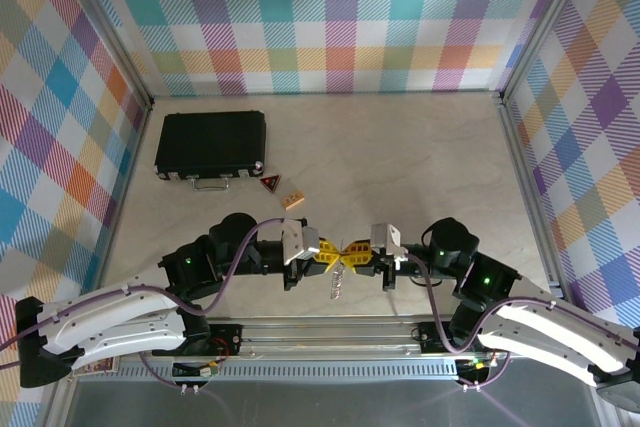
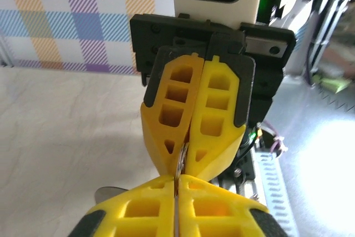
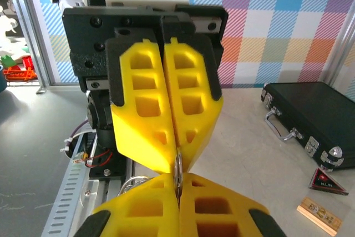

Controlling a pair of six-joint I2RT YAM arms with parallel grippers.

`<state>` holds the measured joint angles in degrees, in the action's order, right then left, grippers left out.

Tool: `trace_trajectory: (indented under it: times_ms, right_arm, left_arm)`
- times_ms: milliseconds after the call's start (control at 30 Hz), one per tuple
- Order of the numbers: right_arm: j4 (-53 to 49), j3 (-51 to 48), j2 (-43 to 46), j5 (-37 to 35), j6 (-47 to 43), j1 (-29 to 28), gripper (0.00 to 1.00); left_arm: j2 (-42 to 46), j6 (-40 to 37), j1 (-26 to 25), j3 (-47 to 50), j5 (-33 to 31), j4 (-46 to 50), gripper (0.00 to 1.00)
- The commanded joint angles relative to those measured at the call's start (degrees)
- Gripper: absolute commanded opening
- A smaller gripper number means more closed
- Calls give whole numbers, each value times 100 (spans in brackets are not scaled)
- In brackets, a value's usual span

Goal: Put the keys on the keyring

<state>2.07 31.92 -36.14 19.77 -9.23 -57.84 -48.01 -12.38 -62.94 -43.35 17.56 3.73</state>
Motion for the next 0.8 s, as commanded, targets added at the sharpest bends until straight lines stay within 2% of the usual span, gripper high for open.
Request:
trace_trajectory:
  times_ms: [0, 167, 400, 433, 500, 567, 700, 767]
  right_arm:
    - [-132, 239, -174, -57, -81, -32, 0]
    - [-223, 374, -437, 141, -79, -38, 0]
    - [-295, 436, -567, 175, -113, -47, 0]
    - [-299, 441, -589, 185, -115, -54, 0]
    - [-300, 453, -629, 172, -122, -78, 0]
    - [-314, 463, -631, 142, -124, -87, 0]
    - [-285, 431, -580, 54, -114, -86, 1]
    - [-198, 372, -510, 50, -90, -85, 7]
  left_arm:
    - [-60, -436, -31, -555, -554, 885, 12]
    - [-439, -608, -35, -809, -627, 1392, 12]
    - [-596, -635, -43, -791, -623, 1341, 12]
    - [-599, -641, -48, -797, -607, 1343, 10]
    - [-588, -643, -43, -804, -555, 1324, 0]
    - [-534, -590, -43, -769, -475, 1271, 0]
    - [-204, -255, -45, -477, -188, 500, 0]
    - [11, -84, -43, -306, -117, 168, 0]
